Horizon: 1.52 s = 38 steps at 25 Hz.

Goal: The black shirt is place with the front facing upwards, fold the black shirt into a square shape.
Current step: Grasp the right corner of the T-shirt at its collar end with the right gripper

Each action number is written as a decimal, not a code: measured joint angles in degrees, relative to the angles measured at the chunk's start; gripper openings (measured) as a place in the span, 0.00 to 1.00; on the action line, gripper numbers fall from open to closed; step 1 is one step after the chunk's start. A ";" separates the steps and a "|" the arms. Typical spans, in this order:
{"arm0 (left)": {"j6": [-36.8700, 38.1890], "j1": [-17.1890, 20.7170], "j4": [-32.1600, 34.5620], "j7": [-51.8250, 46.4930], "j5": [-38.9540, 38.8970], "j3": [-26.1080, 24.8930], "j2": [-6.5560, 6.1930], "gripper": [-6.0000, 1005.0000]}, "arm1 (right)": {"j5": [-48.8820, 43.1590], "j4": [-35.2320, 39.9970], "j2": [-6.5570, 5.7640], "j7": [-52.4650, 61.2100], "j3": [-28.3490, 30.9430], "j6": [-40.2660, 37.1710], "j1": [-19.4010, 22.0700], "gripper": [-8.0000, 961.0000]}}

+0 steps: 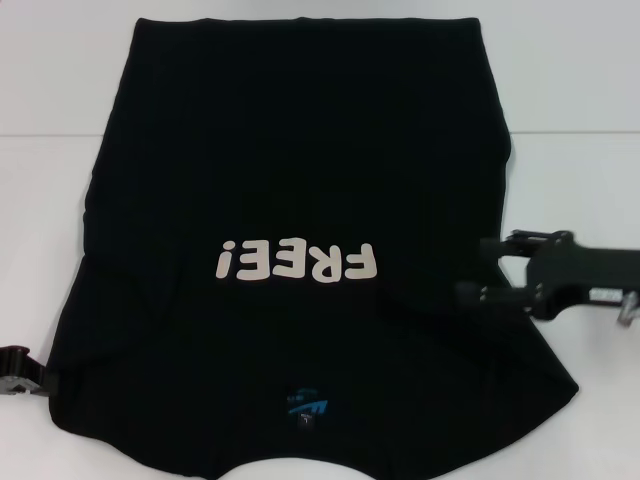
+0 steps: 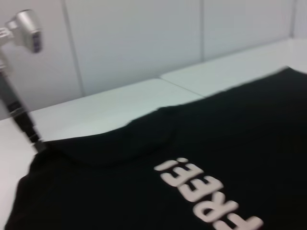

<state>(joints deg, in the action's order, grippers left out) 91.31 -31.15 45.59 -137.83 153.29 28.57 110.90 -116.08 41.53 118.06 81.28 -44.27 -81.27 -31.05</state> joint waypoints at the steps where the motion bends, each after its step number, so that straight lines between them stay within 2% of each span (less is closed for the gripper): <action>1: 0.02 -0.03 -0.06 0.00 0.00 0.01 -0.02 0.07 | -1.21 1.56 -0.28 3.66 0.00 -0.07 -0.20 0.86; 2: 0.10 -0.10 -0.11 0.00 0.00 0.00 -0.07 0.03 | -2.96 3.32 -0.56 7.80 -0.02 -0.20 -0.56 0.86; 7: 0.84 -0.35 -0.06 0.01 0.00 0.00 -0.33 0.01 | -15.84 10.39 -2.54 28.33 0.03 -2.00 -4.90 0.86; 10: 1.38 -0.36 -0.07 0.08 0.00 -0.03 -0.82 0.01 | -24.30 12.86 -3.25 37.14 0.43 -5.36 -8.22 0.86; 14: 2.31 -0.29 -0.12 0.47 -0.40 -0.32 -1.39 0.01 | -34.72 16.90 -2.86 45.28 0.52 -11.09 -11.83 0.86; 18: 3.23 -0.37 -0.29 0.65 -0.69 -0.51 -1.76 0.01 | -43.51 17.36 -2.32 50.50 0.31 -15.85 -14.41 0.86; 27: 6.36 -2.08 -0.66 1.24 -0.89 -0.62 -2.71 0.01 | -46.17 15.62 -2.22 52.14 -0.02 -19.74 -14.46 0.86; 31: 6.56 -2.47 -1.77 1.27 -0.89 -0.62 -3.20 0.01 | -47.67 12.00 -2.20 51.99 -0.41 -18.18 -14.67 0.86; 38: 6.16 -2.50 -2.57 1.56 -0.89 -0.49 -3.24 0.01 | -48.08 7.03 -2.10 52.35 -3.13 -13.37 -15.77 0.86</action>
<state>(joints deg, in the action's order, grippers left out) 97.48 -33.65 43.02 -136.27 152.40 28.08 107.66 -164.15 48.56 115.96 133.63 -47.40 -94.63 -46.82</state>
